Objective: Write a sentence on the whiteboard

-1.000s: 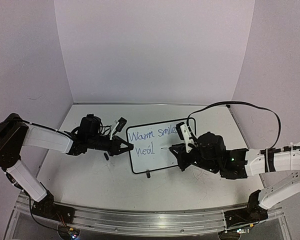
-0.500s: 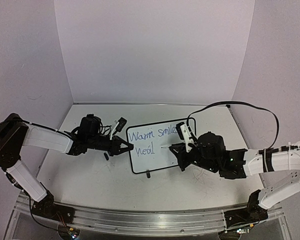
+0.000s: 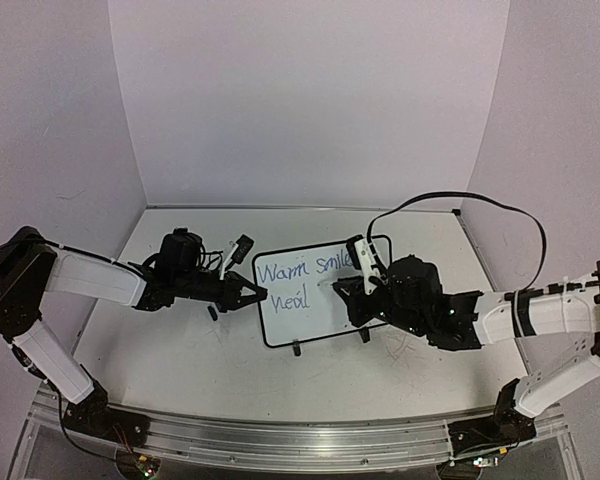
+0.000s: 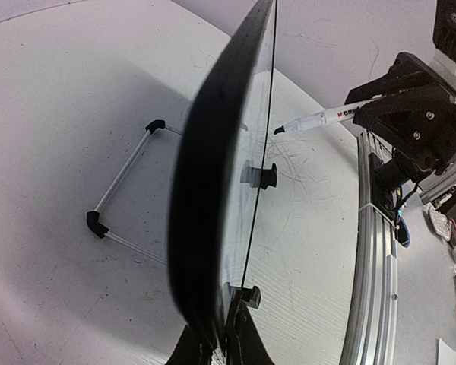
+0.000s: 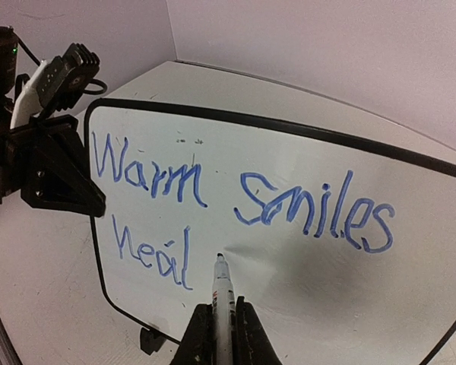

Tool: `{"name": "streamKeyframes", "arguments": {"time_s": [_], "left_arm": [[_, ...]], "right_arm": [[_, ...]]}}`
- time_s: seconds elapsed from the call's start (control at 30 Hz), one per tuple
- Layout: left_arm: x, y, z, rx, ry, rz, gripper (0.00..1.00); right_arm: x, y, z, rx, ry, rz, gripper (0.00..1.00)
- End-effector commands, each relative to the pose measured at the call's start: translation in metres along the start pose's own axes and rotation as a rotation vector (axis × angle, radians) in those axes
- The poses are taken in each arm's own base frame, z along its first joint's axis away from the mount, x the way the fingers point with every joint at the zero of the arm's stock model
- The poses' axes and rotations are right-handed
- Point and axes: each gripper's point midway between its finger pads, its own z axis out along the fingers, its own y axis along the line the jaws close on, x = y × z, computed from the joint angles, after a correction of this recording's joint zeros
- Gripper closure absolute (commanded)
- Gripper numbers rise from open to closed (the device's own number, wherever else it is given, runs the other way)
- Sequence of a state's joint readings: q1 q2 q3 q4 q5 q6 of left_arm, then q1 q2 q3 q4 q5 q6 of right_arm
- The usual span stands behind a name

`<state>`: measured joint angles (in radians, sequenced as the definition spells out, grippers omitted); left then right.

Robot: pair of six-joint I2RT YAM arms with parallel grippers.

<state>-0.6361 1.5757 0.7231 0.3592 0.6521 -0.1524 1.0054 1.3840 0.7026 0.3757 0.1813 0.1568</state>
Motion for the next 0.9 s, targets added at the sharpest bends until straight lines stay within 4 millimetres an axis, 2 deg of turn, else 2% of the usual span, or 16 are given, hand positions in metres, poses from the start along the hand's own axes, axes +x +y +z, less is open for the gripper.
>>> {"name": "streamKeyframes", "arguments": {"time_s": [0.0, 0.27, 0.87], "left_arm": [[0.003, 0.033, -0.005, -0.176, 0.006, 0.033, 1.0], [0.002, 0.032, -0.005, -0.174, 0.006, 0.031, 1.0], [0.0, 0.031, -0.005, -0.172, 0.001, 0.033, 1.0]], "right_arm": [[-0.026, 0.003, 0.005, -0.003, -0.07, 0.01, 1.0], [-0.012, -0.008, 0.009, 0.053, -0.024, 0.012, 1.0], [0.044, -0.005, 0.005, 0.017, 0.103, 0.06, 1.0]]}}
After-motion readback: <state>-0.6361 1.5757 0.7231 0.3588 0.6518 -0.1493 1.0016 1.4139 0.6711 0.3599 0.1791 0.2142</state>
